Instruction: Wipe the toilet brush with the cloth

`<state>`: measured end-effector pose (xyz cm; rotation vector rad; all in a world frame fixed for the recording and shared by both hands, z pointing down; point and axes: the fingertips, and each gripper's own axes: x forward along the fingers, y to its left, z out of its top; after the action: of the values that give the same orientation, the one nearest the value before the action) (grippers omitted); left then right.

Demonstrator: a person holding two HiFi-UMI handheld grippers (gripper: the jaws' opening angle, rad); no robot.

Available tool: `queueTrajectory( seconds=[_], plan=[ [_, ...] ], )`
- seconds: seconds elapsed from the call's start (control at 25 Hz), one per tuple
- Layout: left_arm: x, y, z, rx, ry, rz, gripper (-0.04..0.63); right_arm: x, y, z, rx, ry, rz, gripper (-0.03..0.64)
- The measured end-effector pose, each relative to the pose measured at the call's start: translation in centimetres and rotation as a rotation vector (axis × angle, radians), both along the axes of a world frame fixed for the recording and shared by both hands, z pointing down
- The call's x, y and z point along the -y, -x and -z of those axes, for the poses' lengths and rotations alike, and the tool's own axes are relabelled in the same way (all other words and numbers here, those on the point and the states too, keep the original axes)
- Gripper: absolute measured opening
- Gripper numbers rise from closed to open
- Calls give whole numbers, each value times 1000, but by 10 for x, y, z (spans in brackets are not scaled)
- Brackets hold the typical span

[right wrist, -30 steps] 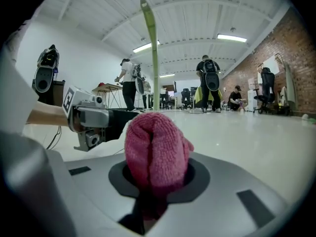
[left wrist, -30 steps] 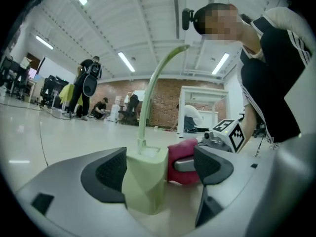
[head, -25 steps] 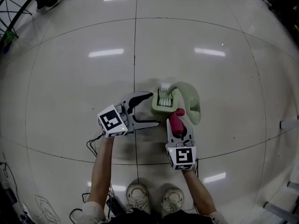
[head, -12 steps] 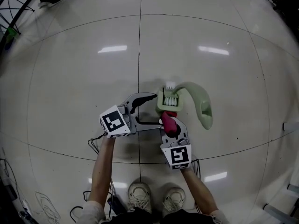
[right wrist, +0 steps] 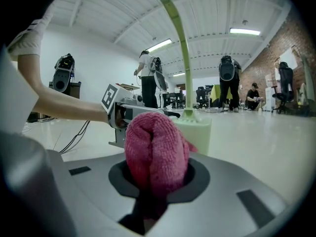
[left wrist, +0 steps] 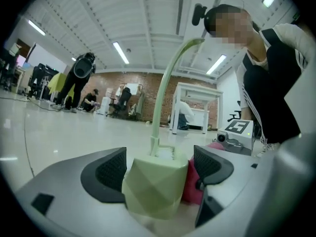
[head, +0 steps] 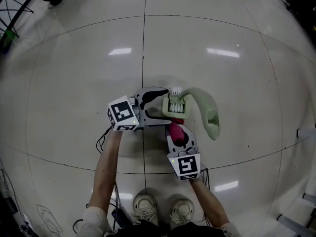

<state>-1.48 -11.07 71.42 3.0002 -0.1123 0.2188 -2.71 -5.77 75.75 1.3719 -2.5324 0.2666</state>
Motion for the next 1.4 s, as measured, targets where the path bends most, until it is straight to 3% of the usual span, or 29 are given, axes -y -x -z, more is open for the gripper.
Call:
queueTrajectory(
  seconds=[0.24,0.72,0.92,1.04,1.4],
  plan=[
    [-7,2,-4,5,7,13,405,4,-7,0,-9,-9,-17,69],
    [-31,-3,-2,0,13,13,406,12,-50,0,-35,-5,-151,69],
    [-39,-2,-4,-26,27,50,407,-3,-40,3,-16,7,-123,69],
    [-44,-3,-6,-2,27,44,406,-8,-33,6,-26,-4,-102,69],
    [-78,-12,-2,-1,46,24,407,-14,-57,7,-80,10,-210,69]
  ],
)
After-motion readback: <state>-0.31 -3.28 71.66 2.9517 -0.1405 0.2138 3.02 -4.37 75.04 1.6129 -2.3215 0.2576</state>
